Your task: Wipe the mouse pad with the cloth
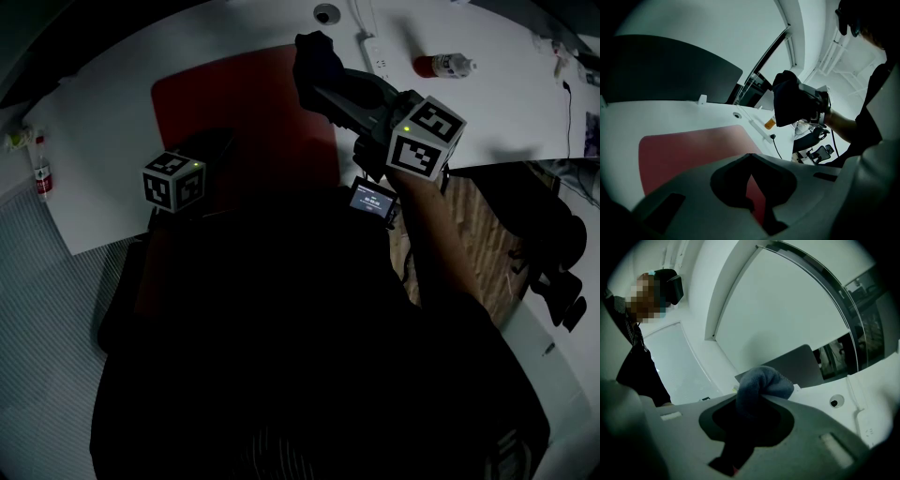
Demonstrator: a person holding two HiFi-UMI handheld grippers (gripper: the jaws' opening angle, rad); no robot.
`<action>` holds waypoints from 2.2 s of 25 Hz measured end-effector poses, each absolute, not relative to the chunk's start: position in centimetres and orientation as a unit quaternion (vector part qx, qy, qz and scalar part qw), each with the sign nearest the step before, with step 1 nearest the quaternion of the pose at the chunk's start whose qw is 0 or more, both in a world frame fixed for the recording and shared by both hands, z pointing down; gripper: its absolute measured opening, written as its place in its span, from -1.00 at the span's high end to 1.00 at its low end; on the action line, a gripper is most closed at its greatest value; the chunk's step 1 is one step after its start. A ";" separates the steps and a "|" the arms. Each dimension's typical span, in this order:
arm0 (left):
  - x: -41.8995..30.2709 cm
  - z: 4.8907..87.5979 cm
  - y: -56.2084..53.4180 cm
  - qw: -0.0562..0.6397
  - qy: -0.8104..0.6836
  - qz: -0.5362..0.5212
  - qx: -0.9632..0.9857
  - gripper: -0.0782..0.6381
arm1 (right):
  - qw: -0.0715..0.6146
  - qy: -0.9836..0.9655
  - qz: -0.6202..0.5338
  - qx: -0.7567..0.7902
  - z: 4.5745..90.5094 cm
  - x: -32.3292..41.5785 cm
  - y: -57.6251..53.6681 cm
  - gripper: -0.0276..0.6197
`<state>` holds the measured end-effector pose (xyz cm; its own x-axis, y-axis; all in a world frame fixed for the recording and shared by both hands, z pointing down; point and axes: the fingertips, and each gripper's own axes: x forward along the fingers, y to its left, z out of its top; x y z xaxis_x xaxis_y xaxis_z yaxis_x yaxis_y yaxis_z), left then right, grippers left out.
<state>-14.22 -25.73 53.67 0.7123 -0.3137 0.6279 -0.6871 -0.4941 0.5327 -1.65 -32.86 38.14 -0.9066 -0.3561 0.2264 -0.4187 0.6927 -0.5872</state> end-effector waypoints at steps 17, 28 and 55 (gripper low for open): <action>-13.6 60.7 -26.3 0.445 -0.289 0.304 0.791 0.76 | 0.110 -0.906 0.363 0.187 46.1 -1.5 -32.9 0.71; -15.8 66.7 -26.3 0.494 -0.345 0.325 0.729 0.76 | 0.170 -0.901 0.366 0.161 51.1 -2.8 -32.5 0.71; -16.1 68.3 -25.2 0.503 -0.354 0.324 0.719 0.76 | 0.497 -0.863 0.062 0.065 65.9 -3.1 -34.7 0.71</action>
